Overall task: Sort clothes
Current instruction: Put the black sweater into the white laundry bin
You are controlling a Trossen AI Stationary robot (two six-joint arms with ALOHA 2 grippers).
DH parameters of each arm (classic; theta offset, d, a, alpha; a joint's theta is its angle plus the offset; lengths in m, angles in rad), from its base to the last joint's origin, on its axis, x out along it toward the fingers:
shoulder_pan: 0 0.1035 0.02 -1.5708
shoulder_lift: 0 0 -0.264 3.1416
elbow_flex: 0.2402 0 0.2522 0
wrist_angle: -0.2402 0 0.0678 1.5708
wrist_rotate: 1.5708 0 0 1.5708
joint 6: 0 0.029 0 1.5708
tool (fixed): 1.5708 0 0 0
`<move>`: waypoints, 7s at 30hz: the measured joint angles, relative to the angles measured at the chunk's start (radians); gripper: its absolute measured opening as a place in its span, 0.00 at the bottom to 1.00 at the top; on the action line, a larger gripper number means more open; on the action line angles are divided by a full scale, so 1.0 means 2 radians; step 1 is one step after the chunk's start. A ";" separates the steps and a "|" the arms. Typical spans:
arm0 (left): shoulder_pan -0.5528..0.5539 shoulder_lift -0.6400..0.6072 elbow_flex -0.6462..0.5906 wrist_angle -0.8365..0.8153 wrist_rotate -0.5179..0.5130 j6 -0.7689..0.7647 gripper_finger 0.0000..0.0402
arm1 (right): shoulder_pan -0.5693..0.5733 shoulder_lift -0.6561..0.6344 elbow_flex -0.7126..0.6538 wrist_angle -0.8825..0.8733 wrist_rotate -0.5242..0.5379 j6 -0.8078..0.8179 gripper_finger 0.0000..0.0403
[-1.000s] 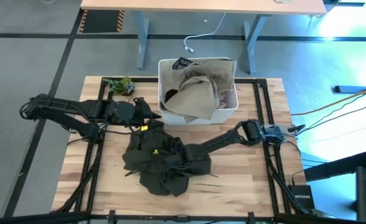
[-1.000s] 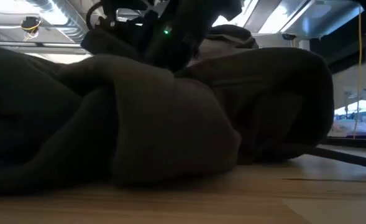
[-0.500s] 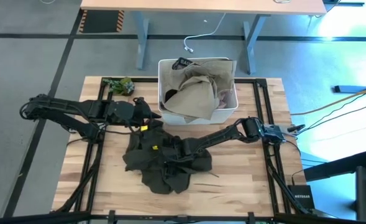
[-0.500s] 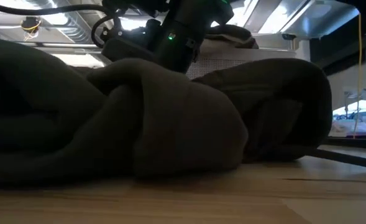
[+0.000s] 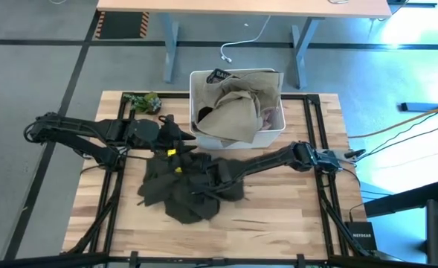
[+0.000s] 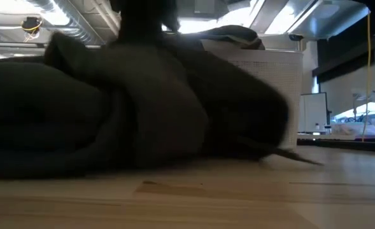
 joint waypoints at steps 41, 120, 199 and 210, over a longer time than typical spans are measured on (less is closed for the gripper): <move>-0.051 -0.204 0.000 -0.037 -0.002 0.045 0.37 | -0.120 -0.263 0.050 0.590 0.348 -0.521 0.09; -0.051 -0.179 0.000 -0.123 -0.002 -0.025 0.37 | -0.226 -0.039 -0.058 0.306 0.106 -0.341 0.57; -0.051 -0.179 0.000 -0.104 -0.002 0.002 0.37 | -0.200 -0.273 -0.069 -0.215 0.378 0.097 0.03; -0.051 -0.174 0.000 -0.094 -0.002 0.009 0.37 | -0.240 -0.272 -0.327 0.072 0.128 0.082 0.06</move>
